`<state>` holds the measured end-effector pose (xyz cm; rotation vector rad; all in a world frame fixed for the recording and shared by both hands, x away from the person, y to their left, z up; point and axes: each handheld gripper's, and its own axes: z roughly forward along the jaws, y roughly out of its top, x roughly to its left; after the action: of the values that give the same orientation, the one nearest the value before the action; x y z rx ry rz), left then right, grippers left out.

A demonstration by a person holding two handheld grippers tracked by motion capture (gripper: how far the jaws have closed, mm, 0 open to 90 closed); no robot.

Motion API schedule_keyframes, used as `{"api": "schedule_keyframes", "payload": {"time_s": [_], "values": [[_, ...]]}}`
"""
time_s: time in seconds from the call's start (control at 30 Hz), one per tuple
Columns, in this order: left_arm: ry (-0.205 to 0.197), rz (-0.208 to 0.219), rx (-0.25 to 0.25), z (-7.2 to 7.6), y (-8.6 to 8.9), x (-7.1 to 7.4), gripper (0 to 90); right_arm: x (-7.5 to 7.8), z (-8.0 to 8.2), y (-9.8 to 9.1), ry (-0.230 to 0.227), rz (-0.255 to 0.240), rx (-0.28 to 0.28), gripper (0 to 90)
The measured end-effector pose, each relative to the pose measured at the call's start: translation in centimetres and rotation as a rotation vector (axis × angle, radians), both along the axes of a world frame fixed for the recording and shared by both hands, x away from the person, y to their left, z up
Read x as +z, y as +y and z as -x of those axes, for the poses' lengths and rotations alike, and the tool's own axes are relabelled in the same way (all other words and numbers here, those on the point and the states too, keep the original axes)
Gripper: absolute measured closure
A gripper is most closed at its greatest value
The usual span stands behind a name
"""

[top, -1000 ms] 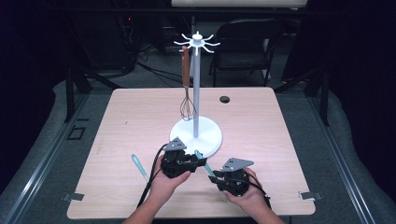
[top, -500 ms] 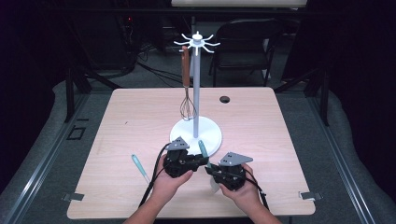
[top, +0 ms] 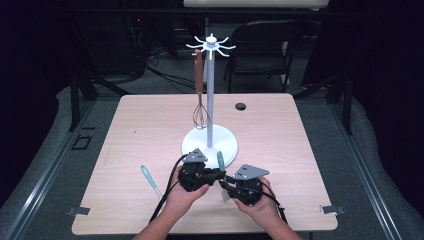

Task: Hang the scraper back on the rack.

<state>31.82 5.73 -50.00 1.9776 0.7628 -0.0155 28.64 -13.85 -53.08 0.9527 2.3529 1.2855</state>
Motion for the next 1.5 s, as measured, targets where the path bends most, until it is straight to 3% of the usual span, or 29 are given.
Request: {"api": "schedule_keyframes", "payload": {"time_s": [0.3, 0.5, 0.93, 1.03, 1.23, 1.5], "values": [[-0.005, -0.012, -0.017, 0.1, -0.4, -0.5, 84.5, -0.2, 0.4, -0.3, 0.001, 0.027, 0.014, 71.5], [0.003, -0.021, -0.018, -0.2, -0.2, -0.4, 84.8, -0.1, 0.4, -0.8, 0.016, 0.013, 0.012, 66.5], [0.015, -0.064, -0.012, -1.9, 0.9, 0.7, 84.9, -0.5, 0.4, -2.6, 0.048, 0.014, -0.024, 60.7], [0.017, -0.072, -0.018, -2.3, 1.2, 1.1, 84.9, -0.9, 0.3, -2.8, 0.052, 0.036, -0.036, 59.3], [0.007, -0.085, -0.028, -3.1, 2.0, 3.1, 84.9, -1.2, 0.3, -3.1, 0.07, 0.044, -0.043, 58.0], [-0.034, -0.103, -0.037, -4.3, 3.4, 7.4, 84.9, -1.5, 0.0, -3.5, 0.08, 0.023, -0.068, 56.6]]}}
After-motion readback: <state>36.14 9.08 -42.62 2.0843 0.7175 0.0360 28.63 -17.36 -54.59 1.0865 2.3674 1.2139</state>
